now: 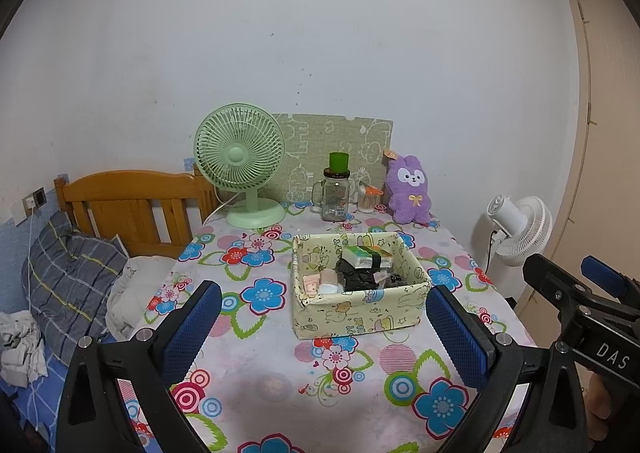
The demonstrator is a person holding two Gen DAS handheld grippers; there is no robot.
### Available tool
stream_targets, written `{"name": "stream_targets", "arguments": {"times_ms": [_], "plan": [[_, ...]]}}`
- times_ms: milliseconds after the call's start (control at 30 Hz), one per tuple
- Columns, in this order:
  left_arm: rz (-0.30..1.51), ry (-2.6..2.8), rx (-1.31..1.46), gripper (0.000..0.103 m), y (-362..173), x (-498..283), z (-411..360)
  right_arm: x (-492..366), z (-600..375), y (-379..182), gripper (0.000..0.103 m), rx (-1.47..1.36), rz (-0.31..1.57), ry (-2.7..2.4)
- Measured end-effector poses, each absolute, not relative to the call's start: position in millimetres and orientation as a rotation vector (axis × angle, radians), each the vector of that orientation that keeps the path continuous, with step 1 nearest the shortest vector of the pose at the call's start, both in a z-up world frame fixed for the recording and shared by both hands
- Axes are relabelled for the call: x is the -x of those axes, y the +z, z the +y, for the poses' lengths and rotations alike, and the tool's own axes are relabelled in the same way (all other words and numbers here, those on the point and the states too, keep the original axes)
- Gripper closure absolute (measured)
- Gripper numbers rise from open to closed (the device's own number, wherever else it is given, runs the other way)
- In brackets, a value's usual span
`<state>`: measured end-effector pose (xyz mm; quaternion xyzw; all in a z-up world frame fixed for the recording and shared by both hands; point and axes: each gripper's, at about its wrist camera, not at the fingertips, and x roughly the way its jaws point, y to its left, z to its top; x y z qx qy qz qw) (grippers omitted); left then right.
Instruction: Organize soft objects
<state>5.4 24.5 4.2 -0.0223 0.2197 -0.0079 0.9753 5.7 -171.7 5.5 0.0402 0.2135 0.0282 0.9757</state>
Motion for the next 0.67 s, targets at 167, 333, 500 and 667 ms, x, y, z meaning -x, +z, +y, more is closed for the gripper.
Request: {"name": "stream_targets", "arguments": {"times_ms": [167, 333, 500, 667], "plan": [[0.443, -0.017, 0.044, 0.0, 3.8, -5.6, 24.1, -7.9, -171.9, 3.5, 0.0, -0.086, 0.432, 0.053], [0.441, -0.02, 0.044, 0.0, 3.8, -6.1, 23.3, -8.6, -171.7, 2.1, 0.0, -0.088, 0.435, 0.044], [0.44, -0.019, 0.044, 0.0, 3.3, -8.2, 22.1, -7.3, -172.8, 2.1, 0.0, -0.09, 0.435, 0.044], [0.435, -0.02, 0.03, 0.0, 2.7, -10.1, 18.1, -6.9, -174.1, 1.3, 0.0, -0.094, 0.436, 0.047]]}}
